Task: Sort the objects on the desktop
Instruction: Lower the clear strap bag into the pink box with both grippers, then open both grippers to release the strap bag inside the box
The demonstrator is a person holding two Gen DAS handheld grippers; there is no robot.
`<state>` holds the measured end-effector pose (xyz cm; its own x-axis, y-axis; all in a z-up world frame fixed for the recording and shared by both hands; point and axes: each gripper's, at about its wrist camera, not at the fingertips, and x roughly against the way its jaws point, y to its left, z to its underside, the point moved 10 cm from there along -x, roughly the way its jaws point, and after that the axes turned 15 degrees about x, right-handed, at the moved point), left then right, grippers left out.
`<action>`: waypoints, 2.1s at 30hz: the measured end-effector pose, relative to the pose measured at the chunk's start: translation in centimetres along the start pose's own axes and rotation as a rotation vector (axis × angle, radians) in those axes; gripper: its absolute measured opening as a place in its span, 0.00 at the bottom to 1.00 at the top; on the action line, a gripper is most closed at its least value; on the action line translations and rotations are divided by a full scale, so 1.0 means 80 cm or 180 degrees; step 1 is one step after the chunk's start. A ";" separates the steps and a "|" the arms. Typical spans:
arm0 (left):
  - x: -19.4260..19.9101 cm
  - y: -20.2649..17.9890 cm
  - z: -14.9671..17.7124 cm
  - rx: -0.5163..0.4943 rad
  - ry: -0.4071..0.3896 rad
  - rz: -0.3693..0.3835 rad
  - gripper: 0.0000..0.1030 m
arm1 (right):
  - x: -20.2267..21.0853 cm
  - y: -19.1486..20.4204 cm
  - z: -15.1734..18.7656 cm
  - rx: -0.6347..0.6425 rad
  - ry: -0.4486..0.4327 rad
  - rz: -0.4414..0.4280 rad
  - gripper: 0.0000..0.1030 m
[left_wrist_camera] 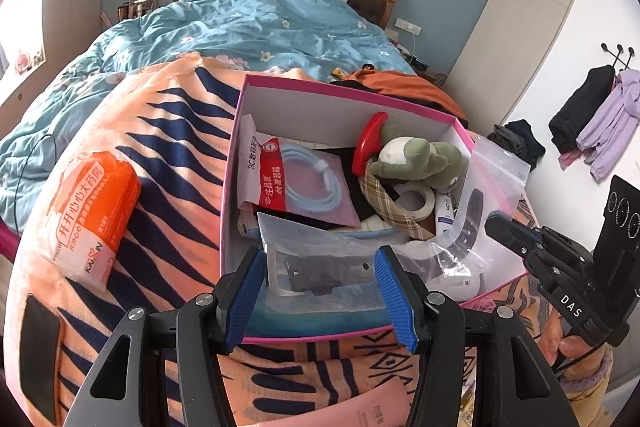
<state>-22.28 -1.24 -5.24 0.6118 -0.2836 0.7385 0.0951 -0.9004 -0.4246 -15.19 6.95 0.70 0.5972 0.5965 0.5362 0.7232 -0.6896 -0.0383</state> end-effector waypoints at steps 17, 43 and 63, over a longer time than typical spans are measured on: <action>-0.010 0.003 0.007 -0.0104 -0.0006 -0.0135 0.56 | -0.013 -0.001 0.025 -0.0005 0.0205 -0.0016 0.04; -0.008 -0.020 0.027 -0.0301 0.0012 -0.0063 0.56 | 0.021 -0.033 0.063 0.0106 0.0693 0.0315 0.30; 0.043 -0.032 0.067 -0.0499 -0.0191 0.0126 0.69 | 0.057 -0.012 0.057 -0.0043 0.0262 0.0126 0.46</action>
<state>-16.24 1.87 -4.42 0.6588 -0.3038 0.6883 -0.0507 -0.9307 -0.3623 -11.53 12.21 -0.67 0.5943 0.5332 0.6021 0.6944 -0.7179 -0.0497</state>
